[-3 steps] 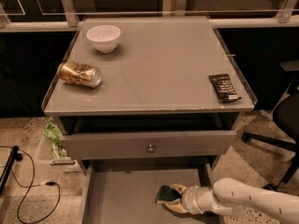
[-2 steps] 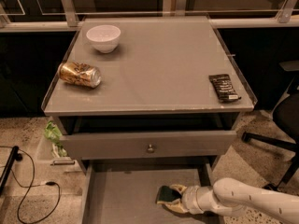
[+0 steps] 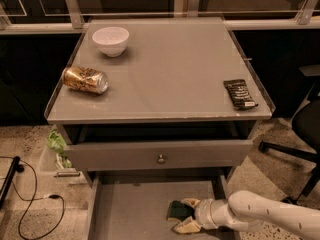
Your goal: Place sponge into middle drawer
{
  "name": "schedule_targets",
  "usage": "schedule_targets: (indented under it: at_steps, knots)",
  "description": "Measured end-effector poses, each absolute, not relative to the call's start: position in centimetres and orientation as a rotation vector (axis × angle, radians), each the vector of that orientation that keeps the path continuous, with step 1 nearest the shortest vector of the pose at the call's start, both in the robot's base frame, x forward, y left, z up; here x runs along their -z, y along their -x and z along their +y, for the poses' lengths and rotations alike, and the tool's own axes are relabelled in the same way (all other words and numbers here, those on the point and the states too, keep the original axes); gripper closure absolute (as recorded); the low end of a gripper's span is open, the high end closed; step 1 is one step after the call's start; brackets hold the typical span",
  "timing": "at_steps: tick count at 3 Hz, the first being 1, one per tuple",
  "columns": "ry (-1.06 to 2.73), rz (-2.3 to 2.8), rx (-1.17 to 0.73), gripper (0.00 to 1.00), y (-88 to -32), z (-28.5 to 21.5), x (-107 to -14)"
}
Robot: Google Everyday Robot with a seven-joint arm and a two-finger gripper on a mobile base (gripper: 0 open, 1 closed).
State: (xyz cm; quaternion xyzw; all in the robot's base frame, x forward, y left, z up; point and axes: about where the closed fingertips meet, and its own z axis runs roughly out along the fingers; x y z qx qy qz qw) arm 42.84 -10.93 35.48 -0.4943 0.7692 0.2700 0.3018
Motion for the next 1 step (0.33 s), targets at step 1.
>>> schedule_targets:
  at_steps: [1]
  knots:
    - [1.311,2.040,-0.716,0.00,-42.84,-10.93,-35.48]
